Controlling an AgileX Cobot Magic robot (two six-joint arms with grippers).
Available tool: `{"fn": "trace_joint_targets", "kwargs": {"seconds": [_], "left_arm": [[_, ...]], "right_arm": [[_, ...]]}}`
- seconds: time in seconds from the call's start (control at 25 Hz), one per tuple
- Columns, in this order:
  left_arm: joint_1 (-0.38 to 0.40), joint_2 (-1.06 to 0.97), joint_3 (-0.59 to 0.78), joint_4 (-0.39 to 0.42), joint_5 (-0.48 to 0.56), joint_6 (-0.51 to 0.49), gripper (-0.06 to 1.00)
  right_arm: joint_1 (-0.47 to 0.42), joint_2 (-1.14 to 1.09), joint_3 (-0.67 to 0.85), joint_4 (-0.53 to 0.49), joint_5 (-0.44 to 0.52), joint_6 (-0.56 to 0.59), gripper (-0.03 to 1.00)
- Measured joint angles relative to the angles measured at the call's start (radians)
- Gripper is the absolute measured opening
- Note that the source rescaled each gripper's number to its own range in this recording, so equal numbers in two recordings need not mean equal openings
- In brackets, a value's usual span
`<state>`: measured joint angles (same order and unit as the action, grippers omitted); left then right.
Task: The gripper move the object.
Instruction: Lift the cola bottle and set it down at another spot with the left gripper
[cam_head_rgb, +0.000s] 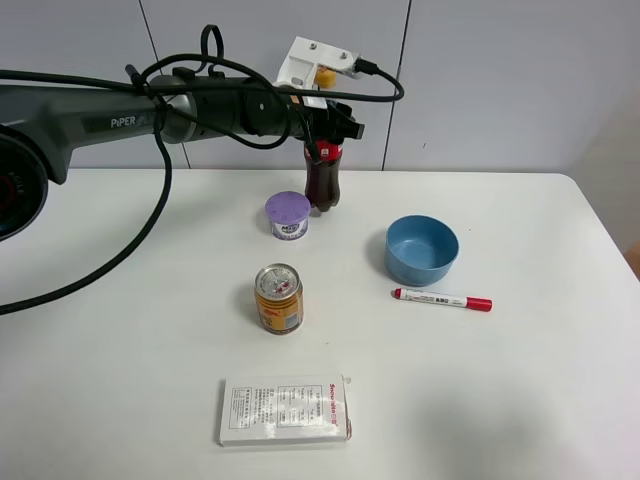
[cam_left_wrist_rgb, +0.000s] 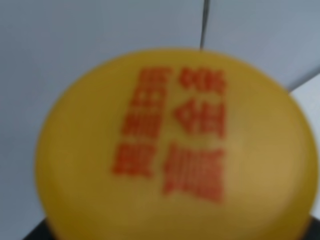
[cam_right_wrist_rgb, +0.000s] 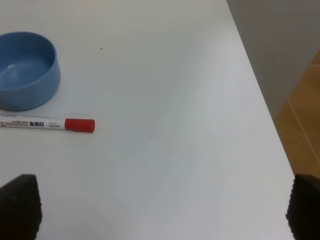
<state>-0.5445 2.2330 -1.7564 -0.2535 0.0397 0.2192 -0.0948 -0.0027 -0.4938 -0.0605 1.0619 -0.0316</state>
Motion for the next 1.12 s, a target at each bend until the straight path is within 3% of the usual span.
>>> {"fn": "trace_joint_targets", "kwargs": {"seconds": [1.12], "left_arm": [[-0.005,0.040,0.000,-0.040,-0.040,0.008,0.00]], "right_arm": [[0.000,0.000,0.000,0.000,0.000,0.000,1.00]]}}
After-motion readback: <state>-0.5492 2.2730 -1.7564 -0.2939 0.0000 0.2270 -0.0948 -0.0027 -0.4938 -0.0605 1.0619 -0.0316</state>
